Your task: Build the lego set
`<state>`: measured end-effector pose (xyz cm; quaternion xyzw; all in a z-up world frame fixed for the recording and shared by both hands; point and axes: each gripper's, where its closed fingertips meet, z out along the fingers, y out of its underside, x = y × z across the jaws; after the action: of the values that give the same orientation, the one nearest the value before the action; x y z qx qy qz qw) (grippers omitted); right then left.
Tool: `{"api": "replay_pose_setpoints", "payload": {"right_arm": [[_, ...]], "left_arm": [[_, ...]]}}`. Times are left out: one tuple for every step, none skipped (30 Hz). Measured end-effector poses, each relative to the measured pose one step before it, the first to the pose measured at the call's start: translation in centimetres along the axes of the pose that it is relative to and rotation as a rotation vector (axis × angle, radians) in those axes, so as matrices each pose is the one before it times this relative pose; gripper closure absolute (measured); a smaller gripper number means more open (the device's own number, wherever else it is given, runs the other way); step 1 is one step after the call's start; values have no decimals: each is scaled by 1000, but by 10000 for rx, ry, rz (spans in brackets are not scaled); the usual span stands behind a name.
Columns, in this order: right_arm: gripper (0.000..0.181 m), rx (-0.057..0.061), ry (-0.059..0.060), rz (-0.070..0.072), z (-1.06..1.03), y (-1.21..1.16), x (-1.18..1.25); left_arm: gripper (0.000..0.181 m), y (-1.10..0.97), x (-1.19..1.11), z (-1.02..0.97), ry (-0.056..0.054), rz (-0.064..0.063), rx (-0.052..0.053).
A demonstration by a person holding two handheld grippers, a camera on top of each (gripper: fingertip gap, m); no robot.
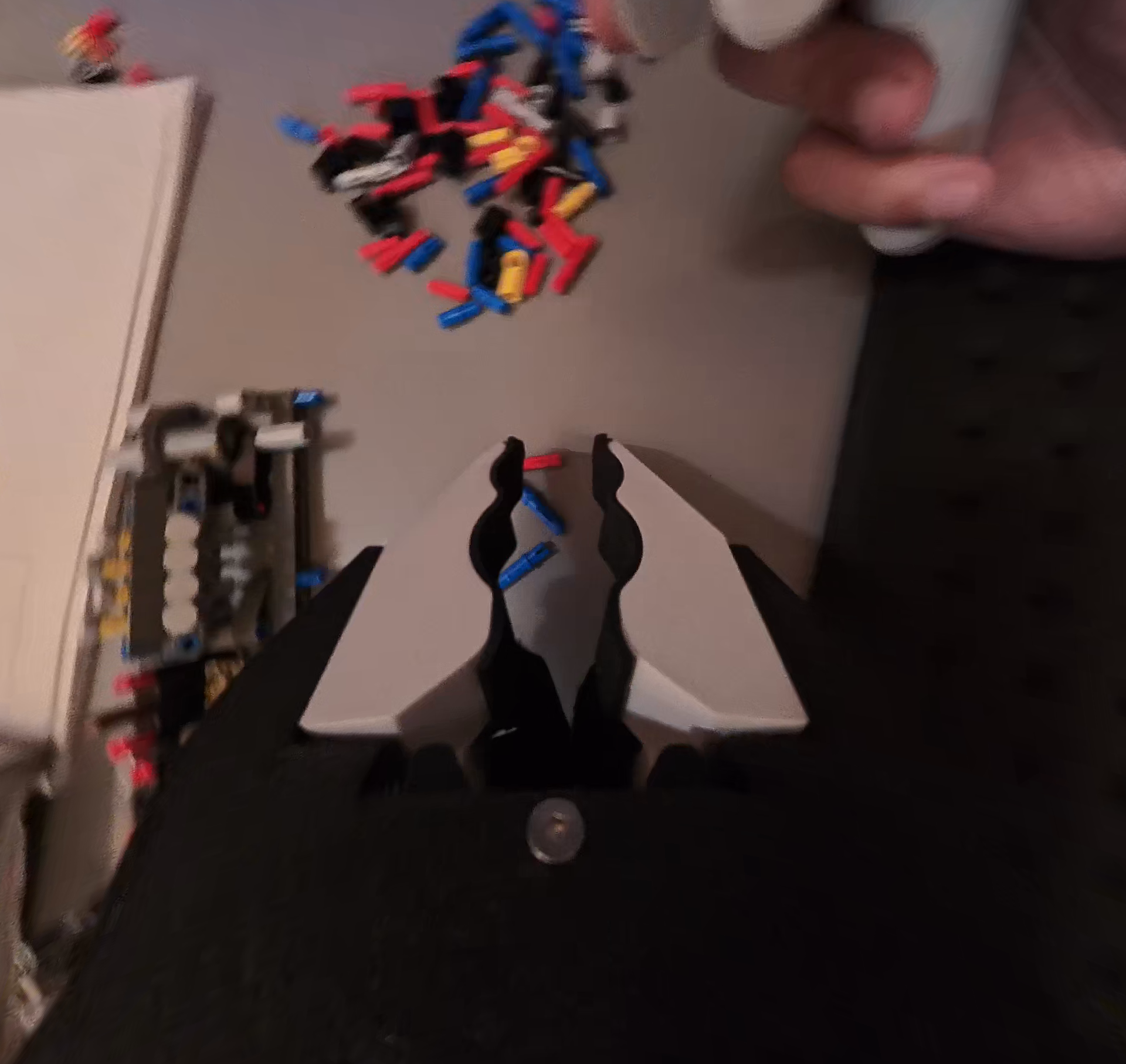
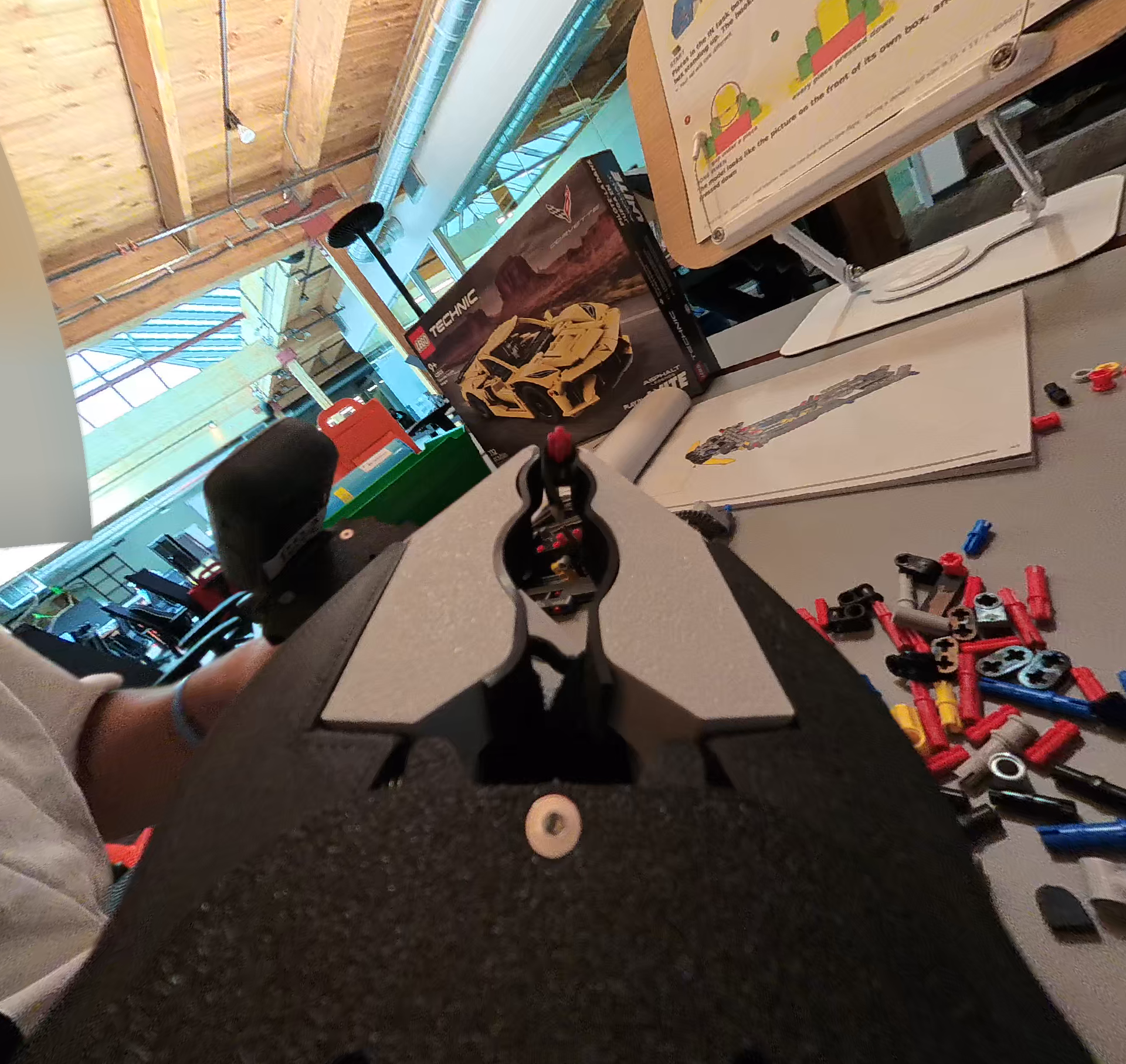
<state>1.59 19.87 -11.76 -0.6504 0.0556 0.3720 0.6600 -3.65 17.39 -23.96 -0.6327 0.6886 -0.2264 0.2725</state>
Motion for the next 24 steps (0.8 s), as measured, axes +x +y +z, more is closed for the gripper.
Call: {"api": "replay_pose_setpoints", "payload": {"right_arm": [[175, 56, -56, 114, -58, -71, 3], [175, 56, -61, 142, -75, -80, 32], [175, 75, -52, 145, -89, -119, 47], [175, 85, -38, 132, -92, -136, 71], [175, 69, -43, 130, -76, -116, 54], [175, 54, -44, 113, -76, -94, 43], [175, 61, -24, 92, -78, -106, 51], [175, 68, -14, 80, -78, -111, 64], [175, 49, -34, 80, -50, -91, 40], [175, 23, -45, 93, -27, -40, 25], [175, 5, -31, 86, 1, -8, 37], [176, 7, -20, 41, 7, -11, 8], [175, -1, -8, 5, 7, -7, 13], [175, -7, -7, -1, 4, 9, -4], [175, -2, -13, 6, 14, 7, -7], [175, -2, -8, 9, 1, 2, 0], [175, 12, -2, 12, 0, -23, 24], [175, 13, -12, 36, -12, -24, 20], [175, 14, -21, 45, -17, -25, 13], [175, 10, -19, 44, -3, -8, 8], [175, -2, -20, 34, 6, -1, 0], [175, -16, -13, 23, 7, 25, -1], [175, -8, 3, -6, 16, 15, 11], [175, -4, 5, -12, -1, 13, -7]], "left_arm": [[161, -100, 372, -101, 637, 907, 57], [164, -85, 140, -89, 561, 846, 151], [165, 54, 241, -57, 726, 707, 120], [165, 186, -9, -40, 669, 465, -7], [165, 126, -500, -79, 437, 196, -64], [164, 68, -267, -156, 579, 173, -95], [165, 36, -226, -213, 534, 230, -120], [165, 91, -373, -165, 358, 258, -147], [166, 254, -115, -62, 434, 288, -260], [167, 235, -65, 47, 367, 309, -275], [167, 64, -123, 122, 221, 322, -160], [168, 101, -13, 171, 221, 339, -161], [169, 127, -40, 165, 153, 269, -177], [168, 0, 46, 121, 181, 161, -105], [169, -121, 198, 72, 233, 105, -5], [169, -84, 98, 74, 132, 85, 0], [168, 46, 75, 106, 75, 92, -83], [168, 164, 81, 129, 32, 105, -148], [168, 150, -43, 143, -59, 89, -142], [168, 75, -86, 143, -102, 53, -92], [171, -35, -186, 127, -175, 23, -39], [171, -60, -130, 82, -152, 41, -23], [173, -63, 6, 60, -85, 54, -28], [178, -43, 22, 48, -93, 34, -44]]}}
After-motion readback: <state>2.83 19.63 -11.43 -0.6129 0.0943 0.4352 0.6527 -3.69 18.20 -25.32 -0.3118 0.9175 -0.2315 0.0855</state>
